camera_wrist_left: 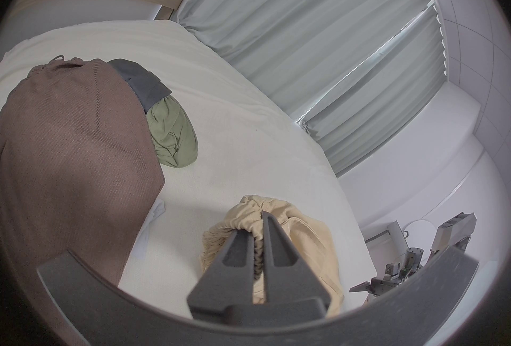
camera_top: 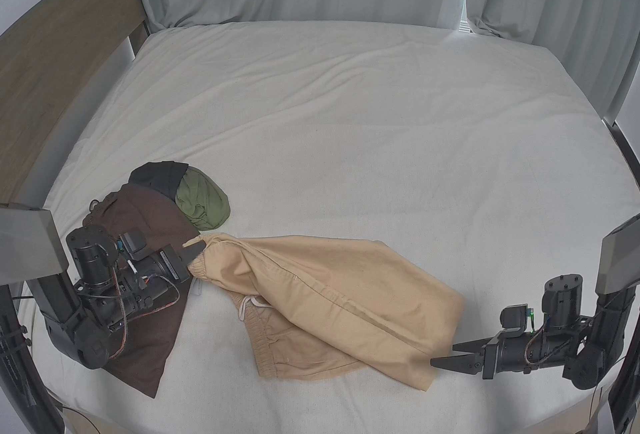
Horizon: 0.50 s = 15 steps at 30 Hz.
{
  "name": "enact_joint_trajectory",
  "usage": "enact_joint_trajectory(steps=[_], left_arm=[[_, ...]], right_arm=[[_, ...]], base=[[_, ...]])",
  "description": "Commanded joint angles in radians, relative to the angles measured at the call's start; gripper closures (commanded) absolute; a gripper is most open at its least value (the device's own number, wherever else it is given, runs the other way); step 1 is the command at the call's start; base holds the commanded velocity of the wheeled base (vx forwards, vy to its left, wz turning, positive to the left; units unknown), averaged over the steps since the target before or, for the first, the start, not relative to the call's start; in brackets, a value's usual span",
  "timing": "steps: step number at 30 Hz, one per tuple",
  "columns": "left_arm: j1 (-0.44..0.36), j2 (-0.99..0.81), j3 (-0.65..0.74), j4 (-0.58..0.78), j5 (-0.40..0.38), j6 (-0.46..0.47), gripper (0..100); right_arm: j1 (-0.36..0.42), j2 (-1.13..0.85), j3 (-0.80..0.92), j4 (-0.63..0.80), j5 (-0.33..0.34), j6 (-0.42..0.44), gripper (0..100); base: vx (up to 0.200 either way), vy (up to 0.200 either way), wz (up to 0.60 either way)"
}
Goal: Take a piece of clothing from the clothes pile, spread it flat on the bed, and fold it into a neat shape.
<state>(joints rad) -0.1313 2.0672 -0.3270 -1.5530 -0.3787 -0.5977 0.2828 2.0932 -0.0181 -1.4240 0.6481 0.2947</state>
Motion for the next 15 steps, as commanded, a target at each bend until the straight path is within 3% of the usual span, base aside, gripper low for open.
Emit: enact_joint_trajectory(steps=[1,15], left_arm=[[-0.001,0.004,0.0,-0.002,0.0,-0.001,100],[-0.004,0.005,0.002,-0.002,0.0,-0.001,100]], right_arm=[[0.009,0.084,0.017,-0.056,-0.005,0.018,0],[0.055,0.151,0.017,-0.102,-0.034,0.067,0]], base=[[0.0,0.0,0.0],[0.0,0.0,0.0]])
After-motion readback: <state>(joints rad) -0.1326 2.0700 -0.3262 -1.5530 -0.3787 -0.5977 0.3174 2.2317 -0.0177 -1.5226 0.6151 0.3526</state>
